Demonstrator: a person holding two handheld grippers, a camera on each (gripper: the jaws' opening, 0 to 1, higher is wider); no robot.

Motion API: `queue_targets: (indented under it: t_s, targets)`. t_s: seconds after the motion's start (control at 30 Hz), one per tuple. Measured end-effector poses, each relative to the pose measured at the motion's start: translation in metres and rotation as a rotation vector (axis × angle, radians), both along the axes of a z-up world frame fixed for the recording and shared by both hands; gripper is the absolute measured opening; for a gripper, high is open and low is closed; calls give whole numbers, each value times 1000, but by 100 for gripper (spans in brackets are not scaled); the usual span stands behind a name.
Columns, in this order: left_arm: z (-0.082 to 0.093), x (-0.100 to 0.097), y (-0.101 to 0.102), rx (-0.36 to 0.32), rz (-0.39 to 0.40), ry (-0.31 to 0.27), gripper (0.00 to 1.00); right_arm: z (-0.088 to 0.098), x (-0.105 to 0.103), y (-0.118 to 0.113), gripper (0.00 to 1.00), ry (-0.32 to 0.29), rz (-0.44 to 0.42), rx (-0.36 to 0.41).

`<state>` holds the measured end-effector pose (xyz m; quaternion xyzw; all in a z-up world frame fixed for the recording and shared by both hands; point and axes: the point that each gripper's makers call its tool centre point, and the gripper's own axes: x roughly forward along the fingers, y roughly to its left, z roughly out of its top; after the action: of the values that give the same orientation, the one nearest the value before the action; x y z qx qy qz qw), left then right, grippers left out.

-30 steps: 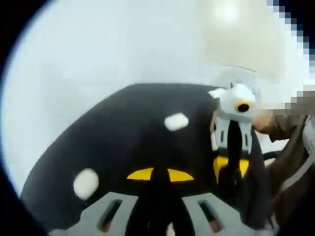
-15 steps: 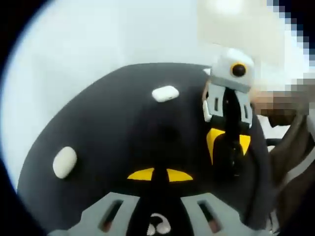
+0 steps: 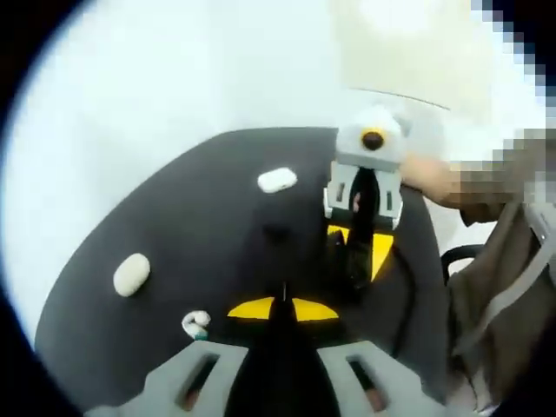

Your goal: Pick up three earphones and place each one into its charging case using tactile feedback, ensure that each earphone is properly inserted and securely positioned inside the case.

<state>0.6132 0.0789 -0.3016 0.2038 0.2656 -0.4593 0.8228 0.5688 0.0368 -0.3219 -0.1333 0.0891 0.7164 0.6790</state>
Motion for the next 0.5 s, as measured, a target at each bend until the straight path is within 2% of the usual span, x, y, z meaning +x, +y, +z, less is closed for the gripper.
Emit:
queue_targets:
  t_s: [0.07, 0.17, 0.23, 0.27, 0.33, 0.37, 0.43, 0.5]
  targets:
    - [-5, -3, -5, -28, 28, 26, 4, 0, 0, 0, 18, 0, -1, 1]
    - [-19, -4, -6, 2, 44, 31, 4, 0, 0, 0, 18, -5, -3, 2]
    - [-26, -2, -3, 12, 59, 12, 5, 0, 0, 0, 18, -6, -3, 3]
    - [-22, -3, -6, -24, 29, -23, 7, 0, 0, 0, 18, -6, -3, 3]
    - [-19, -12, -1, -65, 17, 9, 23, 0, 0, 0, 18, -6, -4, 3]
    - [-15, -19, 2, -114, 5, 33, 29, 0, 0, 0, 18, -7, -4, 3]
    - [-9, -30, 6, -181, -21, 37, 27, 0, 1, 0, 18, -7, -3, 3]
    - [-8, -45, 5, -231, -81, 36, 20, 0, 1, 0, 18, -4, -2, 2]
